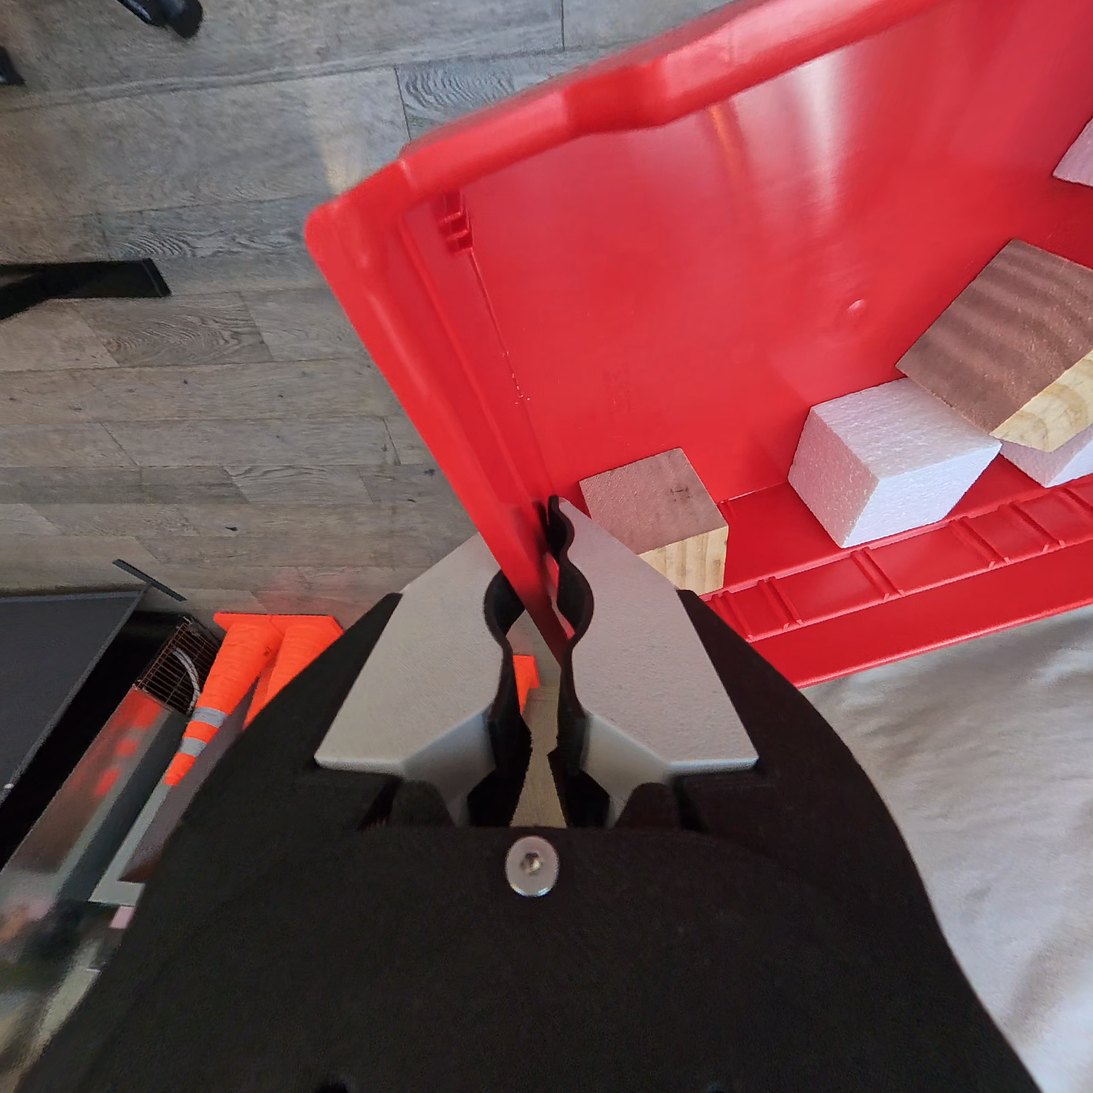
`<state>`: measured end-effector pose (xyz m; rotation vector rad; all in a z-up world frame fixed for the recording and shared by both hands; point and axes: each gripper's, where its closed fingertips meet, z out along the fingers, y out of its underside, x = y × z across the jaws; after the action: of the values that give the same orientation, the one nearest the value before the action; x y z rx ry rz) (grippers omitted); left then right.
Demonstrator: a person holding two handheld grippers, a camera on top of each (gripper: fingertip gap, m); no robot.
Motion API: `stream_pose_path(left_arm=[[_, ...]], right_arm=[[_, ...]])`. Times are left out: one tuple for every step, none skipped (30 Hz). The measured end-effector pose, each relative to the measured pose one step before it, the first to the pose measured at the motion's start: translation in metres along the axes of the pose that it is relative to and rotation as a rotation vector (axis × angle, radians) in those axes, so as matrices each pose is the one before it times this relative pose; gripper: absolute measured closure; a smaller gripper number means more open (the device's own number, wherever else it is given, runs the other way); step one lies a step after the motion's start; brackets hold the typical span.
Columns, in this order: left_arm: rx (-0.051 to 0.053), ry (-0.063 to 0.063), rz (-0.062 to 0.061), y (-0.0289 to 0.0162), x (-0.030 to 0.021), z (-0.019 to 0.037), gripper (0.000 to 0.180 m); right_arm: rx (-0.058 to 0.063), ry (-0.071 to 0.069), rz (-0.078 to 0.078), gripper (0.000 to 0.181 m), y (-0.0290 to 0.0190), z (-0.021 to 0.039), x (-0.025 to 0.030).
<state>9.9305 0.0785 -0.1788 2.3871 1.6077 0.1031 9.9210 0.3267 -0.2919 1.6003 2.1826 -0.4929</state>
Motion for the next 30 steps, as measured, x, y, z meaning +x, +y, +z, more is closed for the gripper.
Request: stream_pose_path(left_arm=[[0.0135, -0.0152, 0.0144, -0.02807, -0.01058, -0.00594, 0.179], [0.0108, -0.0073, 0.0088, -0.02851, -0.0089, -0.00664, 0.179], [0.0122, -0.0001, 0.0137, -0.02893, -0.00701, -0.00702, 0.179], [0.0107, -0.0002, 0.0177, -0.02925, -0.00566, -0.0067, 0.179], [0.0051, -0.0032, 0.0218, -0.03099, -0.00507, -0.00649, 0.179], [0.005, -0.003, 0.0285, -0.03174, -0.00412, -0.00599, 0.179], [0.0088, -0.005, 0.0313, -0.03291, -0.00396, -0.00534, 0.179], [0.012, -0.0072, 0.0361, -0.03415, -0.00421, -0.00451, 0.179], [0.0141, -0.0047, 0.0368, -0.03495, -0.00433, -0.00331, 0.18], [0.0104, -0.0029, 0.0381, -0.03566, -0.00492, -0.00265, 0.179], [0.0077, -0.0024, 0.0424, -0.03543, -0.00567, -0.00166, 0.179], [0.0077, -0.0007, 0.0412, -0.03551, -0.00706, -0.00119, 0.179], [0.0093, 0.0006, 0.0424, -0.03563, -0.0081, -0.00105, 0.179], [0.0103, -0.0037, 0.0454, -0.0365, -0.00975, -0.00139, 0.179], [0.008, -0.0083, 0.0503, -0.03521, -0.01021, -0.00169, 0.179], [0.0089, -0.0025, 0.0548, -0.03358, -0.01075, -0.00223, 0.179], [0.0068, 0.0053, 0.0388, -0.03148, -0.01201, -0.00329, 0.179], [0.003, 0.0049, 0.0289, -0.02985, -0.01291, -0.00319, 0.179], [-0.0062, 0.0022, 0.0323, -0.02739, -0.01237, -0.00235, 0.179], [-0.0122, 0.0013, 0.0347, -0.02553, -0.01212, -0.00293, 0.179], [-0.0094, -0.001, 0.0357, -0.0243, -0.01346, -0.00297, 0.178], [-0.0043, 0.0, 0.0266, -0.0244, -0.0172, -0.00547, 0.179], [0.002, 0.0035, 0.0179, -0.02292, -0.01747, -0.00449, 0.179], [0.0031, 0.0022, 0.0128, -0.02194, -0.01855, -0.00387, 0.179], [0.0017, -0.0014, 0.0119, -0.02162, -0.02023, -0.00345, 0.179], [0.0066, -0.0016, 0.01, -0.02168, -0.02162, -0.00339, 0.179], [0.0109, -0.0019, 0.002, -0.02095, -0.02314, -0.00395, 0.179], [0.0128, -0.0048, -0.007, -0.02009, -0.02549, -0.00368, 0.179], [0.0145, -0.0047, -0.0133, -0.02024, -0.02608, -0.00508, 0.179], [0.0112, -0.0034, -0.0162, -0.01886, -0.02729, -0.00452, 0.179]], right_arm=[[0.0095, 0.012, -0.0003, 0.158, -0.02521, -0.00557, 0.00947], [0.0173, 0.01, 0.0059, 0.158, -0.02426, -0.00685, 0.01075], [0.0123, 0.008, 0.0143, 0.158, -0.02173, -0.00665, 0.01148], [0.0181, 0.0039, 0.0228, 0.158, -0.02137, -0.00837, 0.01184], [0.0236, 0.0047, 0.0274, 0.158, -0.02131, -0.00671, 0.01295], [0.0131, 0.0093, 0.0261, 0.158, -0.0193, -0.00548, 0.01413], [0.0141, 0.0077, 0.0268, 0.158, -0.01917, -0.00495, 0.01464], [0.0192, 0.0064, 0.0338, 0.158, -0.01965, -0.00479, 0.01511], [0.0194, 0.0105, 0.0355, 0.158, -0.02014, -0.00405, 0.01573], [0.0186, 0.0128, 0.0338, 0.158, -0.02003, -0.00367, 0.01517], [0.017, 0.0129, 0.0314, 0.158, -0.02139, -0.00362, 0.01397], [0.0196, 0.0118, 0.0366, 0.158, -0.02081, -0.00239, 0.01354], [0.0168, 0.0131, 0.0403, 0.158, -0.02078, -0.00195, 0.01257], [0.0178, 0.0158, 0.0421, 0.157, -0.02136, -0.00215, 0.01134], [0.021, 0.0203, 0.0382, 0.158, -0.02231, -0.00259, 0.01065], [0.0198, 0.0174, 0.0481, 0.158, -0.02223, -0.00193, 0.0098], [0.0129, 0.0055, 0.0374, 0.158, -0.02125, -0.00209, 0.00633], [0.0091, 0.0006, 0.0349, 0.158, -0.02271, -0.00383, 0.00399], [0.0092, 0.008, 0.0365, 0.158, -0.02036, -0.00299, 0.00444], [0.0069, 0.0133, 0.0316, 0.158, -0.02106, -0.00184, 0.00448], [0.0027, 0.004, 0.0319, 0.158, -0.02132, -0.0005, 0.00288], [0.0044, -0.004, 0.0261, 0.158, -0.02283, 0.00062, 0.00072], [0.0047, -0.0032, 0.0186, 0.158, -0.02422, 0.0009, -0.00078], [0.0067, -0.0049, 0.0147, 0.158, -0.026, 0.00198, -0.00191], [0.0048, -0.0032, 0.0089, 0.158, -0.02776, 0.00356, -0.00268], [-0.001, 0.0013, 0.0019, 0.158, -0.02938, 0.00385, -0.00325], [0.0019, 0.0013, -0.0051, 0.158, -0.03172, 0.00425, -0.00411], [0.0082, 0.0003, -0.0177, 0.158, -0.03506, 0.00382, -0.00582], [0.0094, 0.002, -0.0231, 0.158, -0.03743, 0.00451, -0.00577], [0.0091, -0.0016, -0.0189, 0.158, -0.04242, 0.00309, -0.00825]])
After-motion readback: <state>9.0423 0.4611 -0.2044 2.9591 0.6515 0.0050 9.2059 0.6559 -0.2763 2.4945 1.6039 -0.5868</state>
